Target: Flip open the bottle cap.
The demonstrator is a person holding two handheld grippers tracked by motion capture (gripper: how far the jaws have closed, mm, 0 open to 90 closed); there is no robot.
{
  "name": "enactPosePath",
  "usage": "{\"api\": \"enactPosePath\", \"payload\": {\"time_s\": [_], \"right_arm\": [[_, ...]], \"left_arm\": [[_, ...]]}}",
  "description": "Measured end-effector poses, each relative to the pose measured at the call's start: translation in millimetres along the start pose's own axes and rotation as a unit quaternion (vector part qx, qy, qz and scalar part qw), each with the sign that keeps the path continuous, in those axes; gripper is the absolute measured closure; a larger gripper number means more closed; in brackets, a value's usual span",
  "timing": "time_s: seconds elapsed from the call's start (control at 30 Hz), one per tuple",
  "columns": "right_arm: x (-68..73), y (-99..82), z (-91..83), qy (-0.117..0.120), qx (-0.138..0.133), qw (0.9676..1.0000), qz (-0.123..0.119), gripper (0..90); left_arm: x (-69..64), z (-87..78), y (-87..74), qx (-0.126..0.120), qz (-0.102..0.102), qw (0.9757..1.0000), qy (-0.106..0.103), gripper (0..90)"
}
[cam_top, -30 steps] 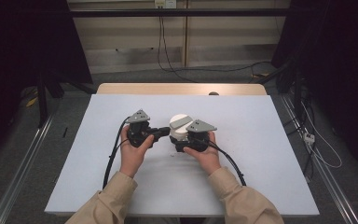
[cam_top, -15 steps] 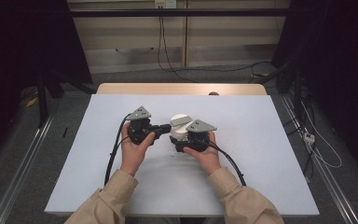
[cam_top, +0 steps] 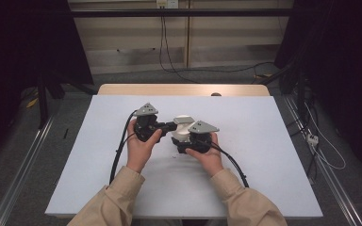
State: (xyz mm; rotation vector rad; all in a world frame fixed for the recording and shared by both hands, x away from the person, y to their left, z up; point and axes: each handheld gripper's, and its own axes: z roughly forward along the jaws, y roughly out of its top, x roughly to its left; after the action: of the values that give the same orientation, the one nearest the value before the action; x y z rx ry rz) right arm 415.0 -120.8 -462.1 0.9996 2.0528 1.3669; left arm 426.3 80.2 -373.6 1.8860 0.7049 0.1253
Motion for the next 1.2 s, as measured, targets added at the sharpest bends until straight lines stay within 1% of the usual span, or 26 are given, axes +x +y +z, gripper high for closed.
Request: {"api": "enactPosePath", "payload": {"time_s": [0.13, 0.33, 0.57, 0.83, 0.9, 1.07, 1.2], "right_arm": [[0.1, 0.0, 0.0, 0.0, 0.0, 1.0, 0.0, 18.6], [0.2, 0.1, 0.1, 0.0, -0.001, 1.0, 0.002, 18.6], [0.3, 0.1, 0.2, 0.0, -0.001, 1.0, 0.002, 18.6], [0.2, 0.1, 0.2, 0.0, 0.0, 1.0, 0.002, 18.5], [0.2, 0.1, 0.2, 0.0, 0.0, 1.0, 0.002, 18.5], [0.1, 0.1, 0.2, 0.0, 0.0, 1.0, 0.002, 18.5], [-0.1, 0.1, 0.3, 0.001, 0.0, 1.0, 0.004, 18.5]], "left_arm": [[-1.4, 1.5, 3.1, -0.005, -0.001, 1.0, -0.001, 90.0], [-2.6, 3.4, 8.8, -0.003, 0.005, 1.0, -0.002, 90.0], [-2.3, 4.4, 14.0, -0.006, 0.005, 1.0, 0.0, 90.0], [-3.2, 7.6, 19.0, -0.004, 0.009, 0.9999, 0.0, 90.0], [-4.4, 9.6, 20.3, 0.0, 0.011, 0.9999, -0.002, 90.0], [-5.5, 12.9, 23.6, -0.004, 0.012, 0.9999, -0.002, 90.0], [-5.8, 14.8, 25.8, -0.001, 0.013, 0.9999, -0.002, 90.0]]}}
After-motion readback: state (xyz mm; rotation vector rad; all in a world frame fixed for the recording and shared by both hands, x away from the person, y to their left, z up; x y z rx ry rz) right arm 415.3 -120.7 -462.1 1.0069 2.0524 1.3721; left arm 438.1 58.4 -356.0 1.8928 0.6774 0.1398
